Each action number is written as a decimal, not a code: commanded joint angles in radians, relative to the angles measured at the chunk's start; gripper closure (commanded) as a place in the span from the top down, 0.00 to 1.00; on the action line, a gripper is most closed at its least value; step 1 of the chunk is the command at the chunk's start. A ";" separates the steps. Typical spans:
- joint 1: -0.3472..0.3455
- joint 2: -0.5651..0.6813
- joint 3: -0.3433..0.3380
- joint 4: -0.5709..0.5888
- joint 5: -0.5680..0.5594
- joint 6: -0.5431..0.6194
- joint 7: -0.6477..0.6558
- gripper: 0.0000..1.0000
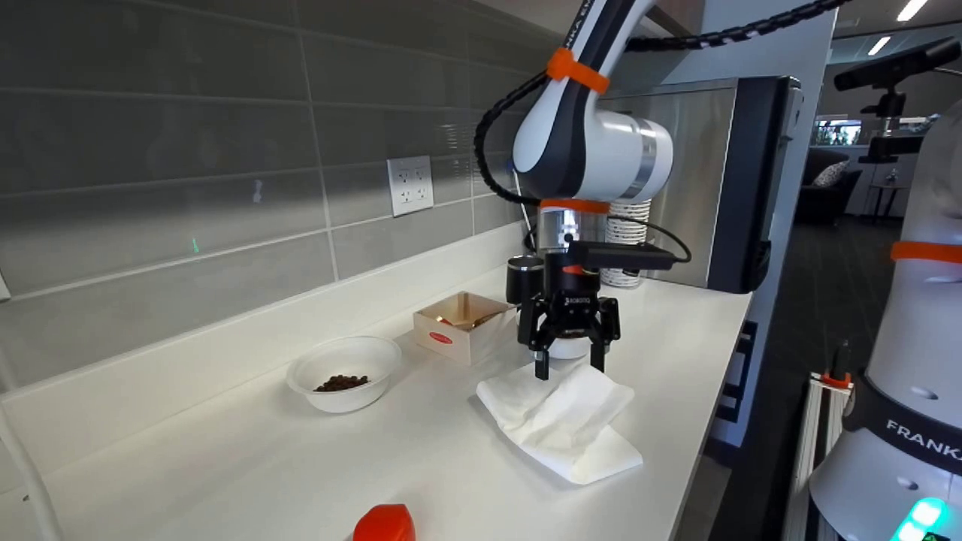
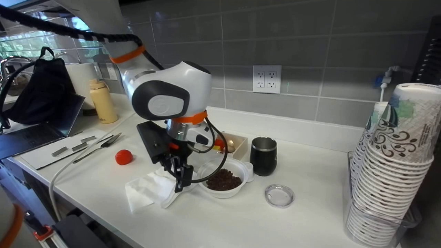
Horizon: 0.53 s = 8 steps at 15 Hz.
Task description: Flip the napkin over
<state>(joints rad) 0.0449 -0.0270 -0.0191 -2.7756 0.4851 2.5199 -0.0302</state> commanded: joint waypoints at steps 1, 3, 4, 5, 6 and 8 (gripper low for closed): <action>0.001 0.058 0.024 0.001 0.062 0.055 -0.030 1.00; -0.001 0.070 0.037 0.001 0.076 0.072 -0.036 0.74; -0.002 0.071 0.043 0.002 0.077 0.080 -0.034 0.66; -0.002 0.068 0.049 0.002 0.070 0.088 -0.028 0.58; -0.001 0.060 0.053 0.004 0.058 0.092 -0.019 0.49; 0.002 0.038 0.060 0.008 0.014 0.102 0.018 0.33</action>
<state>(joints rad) 0.0448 0.0385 0.0256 -2.7680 0.5247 2.5966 -0.0396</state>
